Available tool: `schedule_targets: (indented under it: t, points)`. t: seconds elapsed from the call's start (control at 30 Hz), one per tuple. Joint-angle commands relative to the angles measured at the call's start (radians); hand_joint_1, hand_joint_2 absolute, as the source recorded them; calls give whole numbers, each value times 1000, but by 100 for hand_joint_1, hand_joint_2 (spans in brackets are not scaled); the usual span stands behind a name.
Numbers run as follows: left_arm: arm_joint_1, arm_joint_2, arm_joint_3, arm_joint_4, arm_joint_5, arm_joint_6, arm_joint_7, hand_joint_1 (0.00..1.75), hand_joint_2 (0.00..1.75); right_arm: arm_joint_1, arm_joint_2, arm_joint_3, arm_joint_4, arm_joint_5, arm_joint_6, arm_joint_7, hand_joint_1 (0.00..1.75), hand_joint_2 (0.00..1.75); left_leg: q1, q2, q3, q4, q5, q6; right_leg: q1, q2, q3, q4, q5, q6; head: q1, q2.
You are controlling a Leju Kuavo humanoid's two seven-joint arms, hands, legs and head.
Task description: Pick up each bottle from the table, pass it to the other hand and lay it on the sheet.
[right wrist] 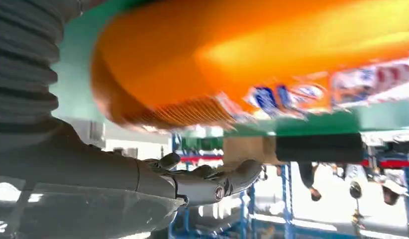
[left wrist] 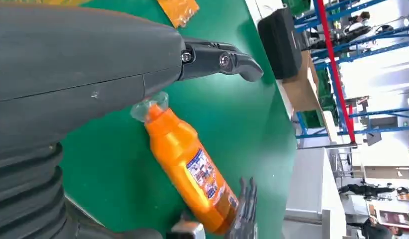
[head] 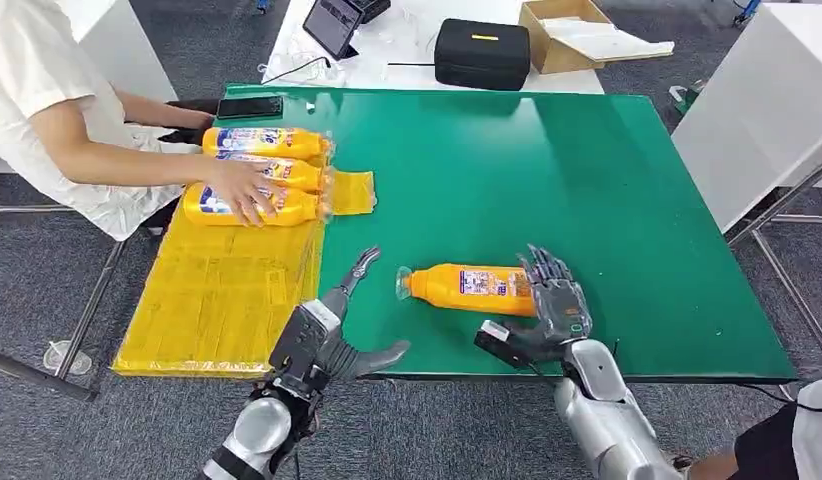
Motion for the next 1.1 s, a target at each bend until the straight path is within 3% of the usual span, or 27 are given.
schedule_targets:
  t: [0.03, 0.17, 0.5, 0.7, 0.73, 0.77, 0.8, 1.1]
  points:
    - [-65, 3, -41, 103, 28, 11, 12, 0, 175, -104, -1, 93, 161, 56, -9, 52, 0, 175, 0, 2, 4, -1, -1, 0, 1, 1, 3, 0, -1, -2, 0, 0]
    - [-74, 2, -46, 106, 45, 7, 10, 0, 175, -148, -17, 130, 225, 96, -2, 95, 0, 175, -1, 2, 5, 0, -2, 1, 0, 0, 4, 0, -1, -2, 0, 0]
    - [-100, 5, -74, 126, 67, -35, 25, 0, 175, -157, -4, 121, 280, 51, 43, 73, 0, 175, 0, 1, 4, 0, -1, 0, 0, -1, 4, 0, -1, -2, 0, 0]
    - [-93, 15, -67, 106, 120, -70, 51, 0, 175, -149, -18, 107, 313, 17, 141, 89, 0, 175, 0, 0, 3, -1, 0, 0, 1, -1, 3, -1, -1, -1, 0, 0]
    - [-93, 15, -67, 107, 120, -70, 51, 0, 175, -148, -21, 107, 313, 15, 141, 87, 9, 175, 0, 0, 5, -1, -1, 0, 1, -2, 5, -1, -1, -2, 0, 0]
    - [-94, 15, -66, 109, 122, -68, 52, 0, 175, -149, -23, 106, 317, 9, 167, 84, 143, 175, 0, 0, 7, -1, -2, 1, 0, -2, 6, 0, -2, -3, 0, 0]
    - [-94, 16, -62, 111, 128, -68, 54, 0, 175, -143, -27, 102, 309, -3, 172, 69, 175, 175, 0, -1, 4, -1, 0, 0, 0, -2, 3, -1, 0, -1, 0, 0]
    - [-93, 22, -53, 103, 140, -67, 56, 0, 175, -109, -23, 46, 302, -101, 222, 0, 175, 175, 0, -3, 7, -1, 1, 1, 0, -4, 8, -2, -1, -2, 0, 0]
